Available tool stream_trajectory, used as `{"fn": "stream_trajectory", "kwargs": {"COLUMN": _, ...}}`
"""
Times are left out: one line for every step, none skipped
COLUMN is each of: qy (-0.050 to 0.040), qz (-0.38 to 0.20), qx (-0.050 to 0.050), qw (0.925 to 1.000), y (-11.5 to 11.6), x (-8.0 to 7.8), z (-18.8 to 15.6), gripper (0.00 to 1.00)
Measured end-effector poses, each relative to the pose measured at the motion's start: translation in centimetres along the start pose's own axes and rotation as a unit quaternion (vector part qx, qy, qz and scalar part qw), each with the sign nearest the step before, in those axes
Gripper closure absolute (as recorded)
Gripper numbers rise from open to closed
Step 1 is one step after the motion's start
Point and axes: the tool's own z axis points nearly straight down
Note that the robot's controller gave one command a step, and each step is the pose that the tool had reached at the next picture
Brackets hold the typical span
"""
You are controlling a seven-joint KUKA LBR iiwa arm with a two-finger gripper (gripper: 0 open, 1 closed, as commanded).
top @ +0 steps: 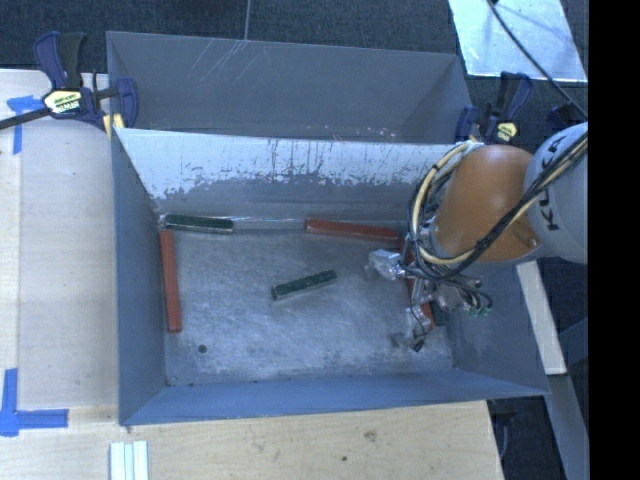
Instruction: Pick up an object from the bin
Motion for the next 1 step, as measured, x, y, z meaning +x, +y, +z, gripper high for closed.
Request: {"fn": "stream_trajectory", "kwargs": {"qy": -0.0062, "qz": -0.048, "qx": 0.001, "qw": 0.9988, "y": 6.86, "x": -8.08, "z": -2.2, "gripper": 0.0}}
